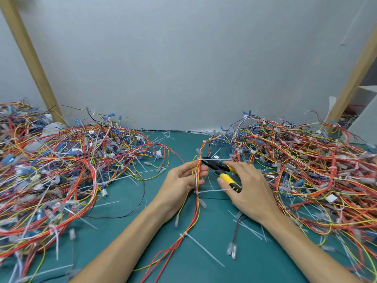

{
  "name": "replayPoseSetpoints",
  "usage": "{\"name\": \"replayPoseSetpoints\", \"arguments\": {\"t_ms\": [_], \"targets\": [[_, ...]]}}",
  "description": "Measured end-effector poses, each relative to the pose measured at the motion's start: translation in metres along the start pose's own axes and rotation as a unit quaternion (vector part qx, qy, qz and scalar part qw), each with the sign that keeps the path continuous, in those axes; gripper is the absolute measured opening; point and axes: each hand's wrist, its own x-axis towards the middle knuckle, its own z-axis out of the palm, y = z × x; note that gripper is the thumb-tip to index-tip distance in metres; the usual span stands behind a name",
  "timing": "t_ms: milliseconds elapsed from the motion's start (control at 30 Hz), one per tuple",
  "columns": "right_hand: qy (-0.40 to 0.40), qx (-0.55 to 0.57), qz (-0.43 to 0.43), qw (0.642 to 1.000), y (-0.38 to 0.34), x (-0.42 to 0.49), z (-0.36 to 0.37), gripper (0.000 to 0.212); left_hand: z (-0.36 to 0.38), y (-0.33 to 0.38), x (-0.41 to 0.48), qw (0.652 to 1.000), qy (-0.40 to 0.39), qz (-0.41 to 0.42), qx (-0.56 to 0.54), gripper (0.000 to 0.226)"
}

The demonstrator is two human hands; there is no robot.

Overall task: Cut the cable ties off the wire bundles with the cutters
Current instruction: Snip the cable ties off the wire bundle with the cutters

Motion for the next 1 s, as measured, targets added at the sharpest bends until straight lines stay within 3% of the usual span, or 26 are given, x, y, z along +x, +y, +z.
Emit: {"name": "replayPoseSetpoints", "arguments": {"t_ms": [200, 367, 1000], "targets": [[-0.001, 0.004, -0.009, 1.0, 0.0006, -0.0006, 0.0002, 0.046, 0.003, -0.0044, -0.002, 0.999, 0.015, 0.037, 0.029, 0.028], [0.008, 0.022, -0.019, 1.0, -0.0016, -0.0016, -0.0007, 0.045, 0.0065, -0.0025, -0.0012, 0.997, 0.071, 0.021, -0.032, 0.011], [0.008, 0.014, -0.06, 0.998, -0.0049, -0.0024, -0.0027, 0.044, 0.0096, 0.0015, -0.0083, 0.999, 0.045, 0.021, 0.011, 0.007]]}}
